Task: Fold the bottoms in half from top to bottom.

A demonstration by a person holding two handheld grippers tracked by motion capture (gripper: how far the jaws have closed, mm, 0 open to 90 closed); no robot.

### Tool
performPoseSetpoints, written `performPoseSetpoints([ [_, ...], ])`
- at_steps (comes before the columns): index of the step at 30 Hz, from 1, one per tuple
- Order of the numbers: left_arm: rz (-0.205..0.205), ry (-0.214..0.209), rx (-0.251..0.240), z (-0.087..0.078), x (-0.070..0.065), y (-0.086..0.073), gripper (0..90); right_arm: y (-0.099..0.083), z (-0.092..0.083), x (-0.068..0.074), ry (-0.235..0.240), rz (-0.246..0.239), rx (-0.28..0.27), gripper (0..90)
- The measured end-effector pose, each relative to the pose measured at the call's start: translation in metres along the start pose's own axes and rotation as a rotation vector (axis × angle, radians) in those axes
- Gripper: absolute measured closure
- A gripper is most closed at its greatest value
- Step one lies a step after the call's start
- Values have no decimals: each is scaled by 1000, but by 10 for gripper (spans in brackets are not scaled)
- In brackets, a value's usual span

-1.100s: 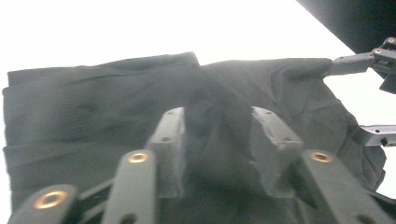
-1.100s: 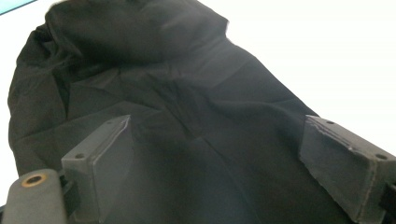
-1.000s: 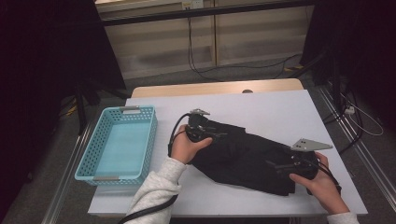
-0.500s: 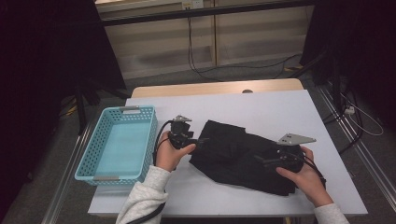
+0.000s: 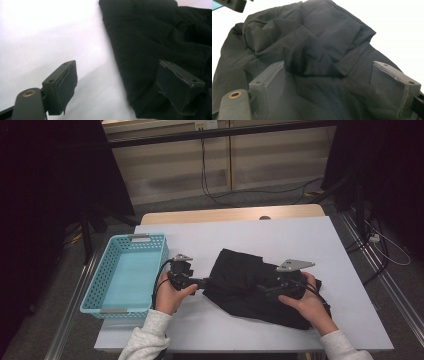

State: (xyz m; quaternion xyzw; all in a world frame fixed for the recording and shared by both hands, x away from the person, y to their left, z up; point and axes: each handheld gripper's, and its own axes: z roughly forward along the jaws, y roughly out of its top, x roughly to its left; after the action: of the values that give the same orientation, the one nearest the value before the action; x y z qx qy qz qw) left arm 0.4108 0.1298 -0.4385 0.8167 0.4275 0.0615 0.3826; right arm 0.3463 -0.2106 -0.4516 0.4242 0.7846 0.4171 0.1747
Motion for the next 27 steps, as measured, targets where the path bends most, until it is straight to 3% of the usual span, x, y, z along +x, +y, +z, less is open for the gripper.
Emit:
performPoseSetpoints([
  [5, 15, 25, 10, 2, -2, -8, 158, 9, 8, 5, 14, -9, -1, 133],
  [9, 16, 17, 8, 3, -3, -10, 156, 15, 15, 11, 28, -29, -5, 139],
  [13, 16, 25, -34, 4, -2, -11, 163, 17, 21, 11, 32, -31, -5, 163],
  [16, 16, 23, -22, 3, -2, -11, 159, 20, 24, 11, 43, -40, 5, 181],
  [20, 12, 20, -5, 4, -2, -15, 158, 26, 29, 15, 67, -69, 2, 230],
  [22, 10, 20, 10, 3, 0, -17, 158, 25, 33, 20, 107, -90, 29, 349],
  [24, 8, 19, 8, 3, 0, -18, 158, 25, 33, 21, 115, -99, 43, 347],
  [25, 4, 23, -3, 3, -1, -18, 158, 24, 31, 22, 120, -106, 54, 400],
  [27, 11, 16, 4, 2, -3, -19, 158, 23, 26, 21, 133, -83, 52, 406],
])
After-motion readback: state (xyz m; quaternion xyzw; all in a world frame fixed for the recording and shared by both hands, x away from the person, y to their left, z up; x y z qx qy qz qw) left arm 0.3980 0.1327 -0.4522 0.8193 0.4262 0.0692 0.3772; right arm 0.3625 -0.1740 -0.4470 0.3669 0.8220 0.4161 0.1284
